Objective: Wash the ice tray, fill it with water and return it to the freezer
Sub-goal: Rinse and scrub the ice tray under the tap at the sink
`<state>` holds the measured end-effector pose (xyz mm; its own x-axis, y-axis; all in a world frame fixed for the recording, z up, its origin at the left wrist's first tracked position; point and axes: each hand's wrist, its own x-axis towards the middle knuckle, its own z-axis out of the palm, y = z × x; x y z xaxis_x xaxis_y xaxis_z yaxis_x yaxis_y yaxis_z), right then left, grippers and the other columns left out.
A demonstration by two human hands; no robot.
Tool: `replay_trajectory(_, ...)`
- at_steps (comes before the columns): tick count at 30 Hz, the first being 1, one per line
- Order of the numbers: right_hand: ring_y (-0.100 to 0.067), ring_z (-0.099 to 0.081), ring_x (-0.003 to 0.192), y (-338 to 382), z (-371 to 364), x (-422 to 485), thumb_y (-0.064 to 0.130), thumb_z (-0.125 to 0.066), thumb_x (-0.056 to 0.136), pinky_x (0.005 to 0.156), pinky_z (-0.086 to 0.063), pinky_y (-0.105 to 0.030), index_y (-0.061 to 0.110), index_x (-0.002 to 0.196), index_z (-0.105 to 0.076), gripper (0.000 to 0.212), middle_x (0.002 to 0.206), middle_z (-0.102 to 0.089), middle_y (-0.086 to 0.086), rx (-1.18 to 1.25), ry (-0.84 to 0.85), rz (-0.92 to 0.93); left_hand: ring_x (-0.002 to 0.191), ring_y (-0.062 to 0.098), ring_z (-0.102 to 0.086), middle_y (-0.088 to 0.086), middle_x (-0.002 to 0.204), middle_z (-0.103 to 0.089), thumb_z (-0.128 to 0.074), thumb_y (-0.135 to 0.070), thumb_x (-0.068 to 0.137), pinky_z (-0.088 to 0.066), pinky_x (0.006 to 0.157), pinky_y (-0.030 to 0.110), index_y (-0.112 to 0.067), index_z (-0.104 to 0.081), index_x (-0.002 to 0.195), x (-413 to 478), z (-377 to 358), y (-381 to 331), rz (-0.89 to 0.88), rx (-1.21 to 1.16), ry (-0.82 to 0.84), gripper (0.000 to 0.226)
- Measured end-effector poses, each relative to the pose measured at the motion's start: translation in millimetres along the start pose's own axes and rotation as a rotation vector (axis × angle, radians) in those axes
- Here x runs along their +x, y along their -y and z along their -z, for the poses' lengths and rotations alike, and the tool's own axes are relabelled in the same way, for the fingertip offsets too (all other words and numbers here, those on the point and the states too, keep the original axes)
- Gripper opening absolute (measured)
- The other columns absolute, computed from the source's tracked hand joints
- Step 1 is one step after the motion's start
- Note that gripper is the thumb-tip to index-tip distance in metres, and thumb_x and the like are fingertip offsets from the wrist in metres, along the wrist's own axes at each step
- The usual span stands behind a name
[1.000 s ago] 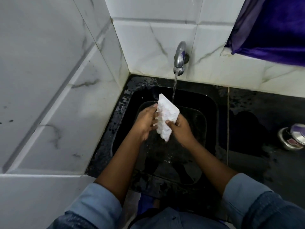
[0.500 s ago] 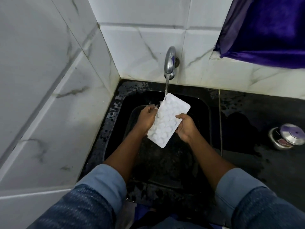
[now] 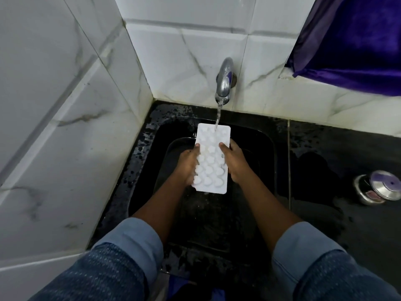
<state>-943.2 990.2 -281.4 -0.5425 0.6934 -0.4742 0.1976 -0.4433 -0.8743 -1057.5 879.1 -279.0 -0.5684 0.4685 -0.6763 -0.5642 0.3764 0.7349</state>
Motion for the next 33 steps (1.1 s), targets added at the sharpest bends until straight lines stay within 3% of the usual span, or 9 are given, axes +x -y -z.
replay_trajectory(6,-0.015,-0.073,0.089,-10.1,3.2,-12.1,0.034,-0.064,0.103,0.072,-0.056,-0.028,0.016,0.117,-0.070,0.023,0.106,-0.077,0.000,-0.212,0.007,0.025,0.096,0.036,-0.079,0.013,0.106,-0.081,-0.057,-0.064,0.100,-0.062,0.092,0.057,-0.010,-0.077,0.114,-0.9,-3.7,-2.3,0.028,-0.235,-0.084,0.059)
replay_trajectory(10,-0.023,-0.076,0.090,-22.9,18.9,-18.0,0.033,-0.073,0.098,0.076,-0.060,-0.037,0.015,0.106,-0.073,0.019,0.100,-0.079,-0.006,-0.139,-0.056,0.018,0.123,0.041,-0.069,0.016,0.139,-0.069,-0.050,-0.057,0.105,-0.051,0.110,0.060,-0.009,-0.065,0.139,-5.6,-15.2,-12.2,0.079,-0.351,-0.090,0.060)
replay_trajectory(12,-0.027,-0.077,0.091,-28.2,23.5,-20.7,0.025,-0.076,0.096,0.077,-0.062,-0.040,0.008,0.111,-0.072,0.023,0.103,-0.080,-0.012,0.013,-0.085,-0.034,0.138,0.041,-0.057,0.016,0.151,-0.059,-0.049,-0.048,0.107,-0.044,0.118,0.059,-0.009,-0.056,0.147,-6.1,-19.7,-15.3,0.081,-0.377,-0.124,0.057)
replay_trajectory(16,-0.031,-0.076,0.104,-19.9,22.8,-20.9,0.007,-0.072,0.096,0.090,-0.063,-0.044,0.003,0.125,-0.068,0.030,0.114,-0.078,-0.016,0.479,-0.135,-0.109,0.114,0.041,-0.073,0.016,0.131,-0.074,-0.056,-0.050,0.092,-0.056,0.101,0.063,-0.016,-0.069,0.133,12.1,-26.2,-2.7,0.040,-0.542,-0.124,0.055)
replay_trajectory(19,-0.030,-0.075,0.108,-10.1,17.9,-13.2,0.010,-0.068,0.099,0.091,-0.061,-0.048,0.009,0.130,-0.067,0.031,0.119,-0.077,-0.012,0.577,-0.152,-0.101,0.104,0.030,-0.074,0.011,0.119,-0.077,-0.054,-0.038,0.096,-0.064,0.082,0.043,-0.013,-0.069,0.128,-3.0,-31.2,-7.3,0.066,-0.556,-0.119,0.043)
replay_trajectory(21,-0.032,-0.073,0.113,-5.1,14.5,-7.5,0.012,-0.065,0.101,0.091,-0.061,-0.051,0.009,0.134,-0.064,0.033,0.124,-0.075,-0.013,0.625,-0.155,-0.075,0.092,0.023,-0.069,0.008,0.108,-0.073,-0.054,-0.030,0.098,-0.058,0.073,0.037,-0.009,-0.066,0.122,-14.5,-28.5,-8.2,0.094,-0.541,-0.088,0.034)
replay_trajectory(25,-0.037,-0.073,0.112,1.9,15.4,8.0,0.015,-0.059,0.106,0.090,-0.060,-0.058,0.009,0.132,-0.065,0.027,0.124,-0.075,-0.016,0.564,-0.190,-0.057,0.099,0.025,-0.068,0.008,0.107,-0.070,-0.059,-0.023,0.098,-0.052,0.086,0.038,-0.012,-0.063,0.109,-10.8,-6.1,5.1,0.156,-0.479,-0.011,0.016)
replay_trajectory(30,-0.034,-0.074,0.106,1.7,29.2,21.9,0.028,-0.069,0.101,0.094,-0.059,-0.056,0.009,0.117,-0.071,0.025,0.113,-0.076,-0.012,0.387,-0.287,-0.080,0.102,0.027,-0.072,0.010,0.112,-0.077,-0.059,-0.038,0.101,-0.057,0.091,0.039,-0.016,-0.071,0.108,0.1,30.1,4.0,0.054,-0.575,-0.040,0.026)
replay_trajectory(33,-0.029,-0.069,0.096,4.3,34.6,19.4,0.034,-0.071,0.100,0.092,-0.060,-0.050,0.017,0.105,-0.074,0.018,0.107,-0.071,-0.010,0.306,-0.275,-0.107,0.113,0.036,-0.073,0.017,0.124,-0.076,-0.064,-0.038,0.102,-0.060,0.098,0.051,-0.009,-0.073,0.124,7.8,50.2,-1.1,0.003,-0.493,-0.039,0.038)
